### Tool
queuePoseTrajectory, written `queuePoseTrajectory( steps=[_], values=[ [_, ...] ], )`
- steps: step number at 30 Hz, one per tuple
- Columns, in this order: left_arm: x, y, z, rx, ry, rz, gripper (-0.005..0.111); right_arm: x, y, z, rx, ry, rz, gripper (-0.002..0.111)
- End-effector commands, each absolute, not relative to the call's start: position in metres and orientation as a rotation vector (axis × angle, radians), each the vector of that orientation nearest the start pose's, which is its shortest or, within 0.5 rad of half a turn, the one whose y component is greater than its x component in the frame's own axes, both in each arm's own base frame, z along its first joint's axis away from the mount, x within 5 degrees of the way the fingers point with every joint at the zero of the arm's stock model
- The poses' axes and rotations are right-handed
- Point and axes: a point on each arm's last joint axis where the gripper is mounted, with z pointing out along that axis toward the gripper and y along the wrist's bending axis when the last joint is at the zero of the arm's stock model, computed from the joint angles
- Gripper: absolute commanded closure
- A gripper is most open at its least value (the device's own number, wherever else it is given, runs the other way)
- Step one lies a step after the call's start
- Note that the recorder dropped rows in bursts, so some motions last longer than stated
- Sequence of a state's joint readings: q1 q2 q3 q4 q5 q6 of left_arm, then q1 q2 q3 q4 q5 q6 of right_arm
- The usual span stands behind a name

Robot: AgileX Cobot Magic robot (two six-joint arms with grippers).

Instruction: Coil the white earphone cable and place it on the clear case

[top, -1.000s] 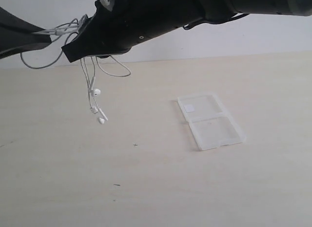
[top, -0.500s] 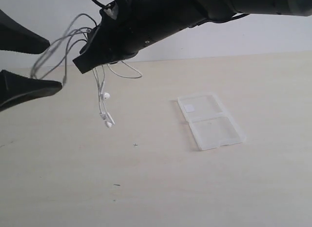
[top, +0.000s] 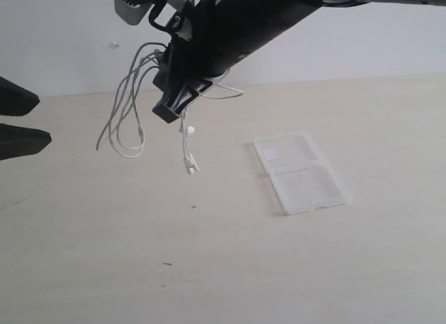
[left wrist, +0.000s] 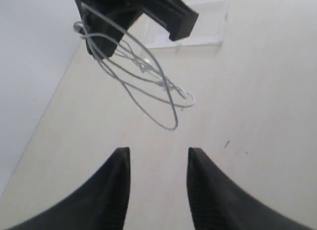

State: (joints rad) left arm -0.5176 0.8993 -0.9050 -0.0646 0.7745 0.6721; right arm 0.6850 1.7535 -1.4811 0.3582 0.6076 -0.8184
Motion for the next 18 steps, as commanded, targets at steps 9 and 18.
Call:
queuePoseTrajectory(
  steps=[9,18],
  values=[
    [0.147,-0.088,0.358,1.069,1.978,-0.083,0.107,0.289,0.234,0.343,-1.478,1.851,-0.020,0.108],
    [0.146,-0.088,0.358,0.997,2.024,-0.123,0.107,0.290,0.203,0.343,-1.521,1.986,-0.388,0.108]
  ],
)
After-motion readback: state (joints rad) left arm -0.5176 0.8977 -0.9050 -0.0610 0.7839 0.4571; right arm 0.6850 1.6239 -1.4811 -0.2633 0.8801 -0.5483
